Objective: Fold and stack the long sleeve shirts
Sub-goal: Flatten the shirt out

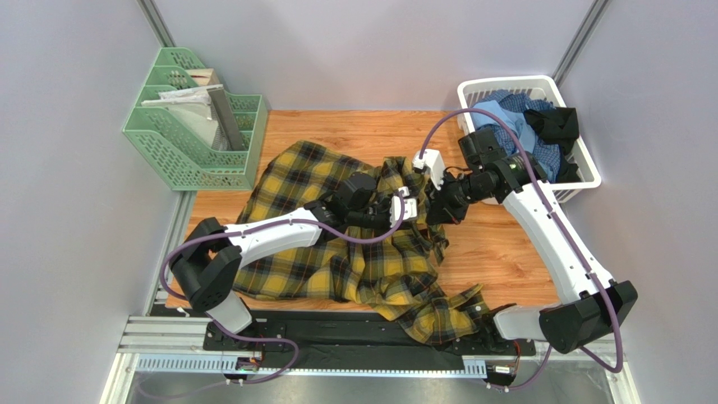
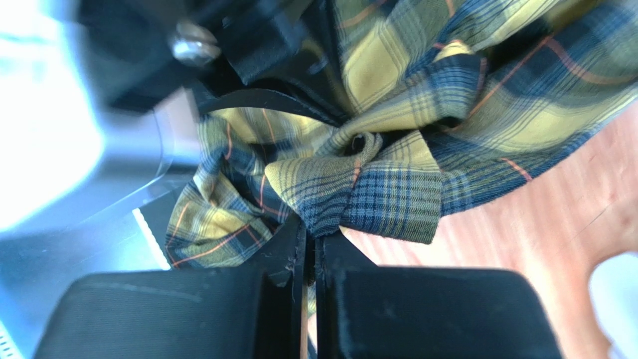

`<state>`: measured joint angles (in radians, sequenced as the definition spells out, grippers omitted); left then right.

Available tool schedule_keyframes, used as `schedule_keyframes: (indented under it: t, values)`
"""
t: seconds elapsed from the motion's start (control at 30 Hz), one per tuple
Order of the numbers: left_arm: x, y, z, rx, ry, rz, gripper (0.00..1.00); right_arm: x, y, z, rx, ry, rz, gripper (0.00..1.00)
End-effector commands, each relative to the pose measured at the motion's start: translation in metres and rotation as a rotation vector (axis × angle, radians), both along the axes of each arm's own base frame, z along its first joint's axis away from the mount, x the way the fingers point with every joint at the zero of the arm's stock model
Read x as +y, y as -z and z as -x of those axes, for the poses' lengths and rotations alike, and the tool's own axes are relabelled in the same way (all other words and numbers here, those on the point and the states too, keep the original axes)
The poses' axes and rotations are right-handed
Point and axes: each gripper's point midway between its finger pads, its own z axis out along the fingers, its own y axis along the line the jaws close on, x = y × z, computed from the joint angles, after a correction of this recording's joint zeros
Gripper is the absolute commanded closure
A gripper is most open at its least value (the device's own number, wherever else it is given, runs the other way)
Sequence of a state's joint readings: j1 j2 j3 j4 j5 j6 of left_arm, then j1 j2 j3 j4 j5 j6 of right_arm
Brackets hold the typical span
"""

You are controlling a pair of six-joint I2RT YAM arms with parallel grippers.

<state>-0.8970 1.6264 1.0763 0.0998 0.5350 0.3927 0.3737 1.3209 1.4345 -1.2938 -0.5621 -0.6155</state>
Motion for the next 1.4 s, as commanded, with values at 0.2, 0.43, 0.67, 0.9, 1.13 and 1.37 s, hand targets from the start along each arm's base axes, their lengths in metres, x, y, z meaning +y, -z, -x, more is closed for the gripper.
schedule_keyframes:
  t: [0.2,0.43,0.67,0.9,1.13,1.37]
  values:
    - [0.060,0.002,0.056,-0.094,0.145,-0.041,1.00,0.015,-0.045,-0.035,-0.239,-0.052,-0.037,1.00]
    - [0.107,0.053,0.100,-0.066,0.294,-0.196,1.00,-0.026,-0.104,-0.148,-0.764,0.050,0.261,1.00]
    - [0.141,0.053,0.039,0.000,0.057,-0.305,0.91,-0.058,-0.234,-0.265,-1.368,0.277,0.426,1.00]
    - [0.223,0.067,-0.026,0.182,-0.213,-0.450,0.82,-0.048,-0.299,-0.370,-1.687,0.468,0.361,1.00]
    - [0.269,0.073,-0.043,0.282,-0.408,-0.485,0.78,0.020,-0.243,-0.435,-1.841,0.379,0.259,0.58]
    - [0.316,0.076,-0.068,0.378,-0.665,-0.525,0.68,-0.045,-0.157,-0.448,-1.434,0.519,0.636,0.00]
